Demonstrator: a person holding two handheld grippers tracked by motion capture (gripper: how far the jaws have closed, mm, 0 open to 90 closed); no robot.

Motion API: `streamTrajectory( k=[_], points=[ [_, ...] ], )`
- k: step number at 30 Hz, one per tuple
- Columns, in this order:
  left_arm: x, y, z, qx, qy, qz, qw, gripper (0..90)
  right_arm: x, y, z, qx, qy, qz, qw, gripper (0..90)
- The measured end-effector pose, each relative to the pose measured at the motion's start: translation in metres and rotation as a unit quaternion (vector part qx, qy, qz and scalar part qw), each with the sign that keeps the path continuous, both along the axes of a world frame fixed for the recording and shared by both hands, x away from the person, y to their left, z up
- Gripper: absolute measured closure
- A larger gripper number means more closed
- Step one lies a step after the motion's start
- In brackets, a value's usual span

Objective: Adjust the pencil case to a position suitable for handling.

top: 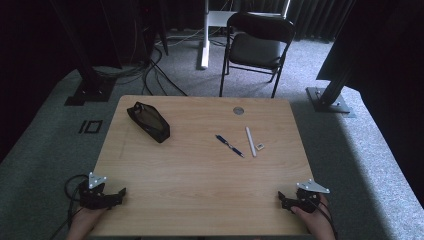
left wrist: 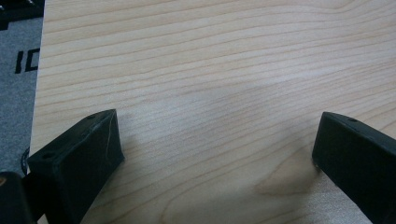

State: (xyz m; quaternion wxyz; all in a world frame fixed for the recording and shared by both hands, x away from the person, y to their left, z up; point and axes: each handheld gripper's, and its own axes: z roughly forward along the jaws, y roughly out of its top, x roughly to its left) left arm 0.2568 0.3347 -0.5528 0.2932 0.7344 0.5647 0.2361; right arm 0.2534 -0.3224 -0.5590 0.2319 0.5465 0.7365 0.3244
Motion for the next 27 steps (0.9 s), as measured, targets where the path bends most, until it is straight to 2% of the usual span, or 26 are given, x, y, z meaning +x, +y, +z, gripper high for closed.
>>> streamTrajectory(
  k=[23, 27],
  points=[
    [0.0005, -0.0002, 0.0000, 0.000, 0.000, -0.001, 1.0000, 1.7, 0.0034, -0.0003, 0.0003, -0.001, 0.000, 0.007, 1.0000, 10.8],
    [0.0004, -0.0002, 0.0000, 0.000, 0.000, -0.001, 1.0000, 1.7, 0.0038, -0.0009, 0.0009, 0.012, 0.000, 0.009, 0.9999, 10.9]
  ],
)
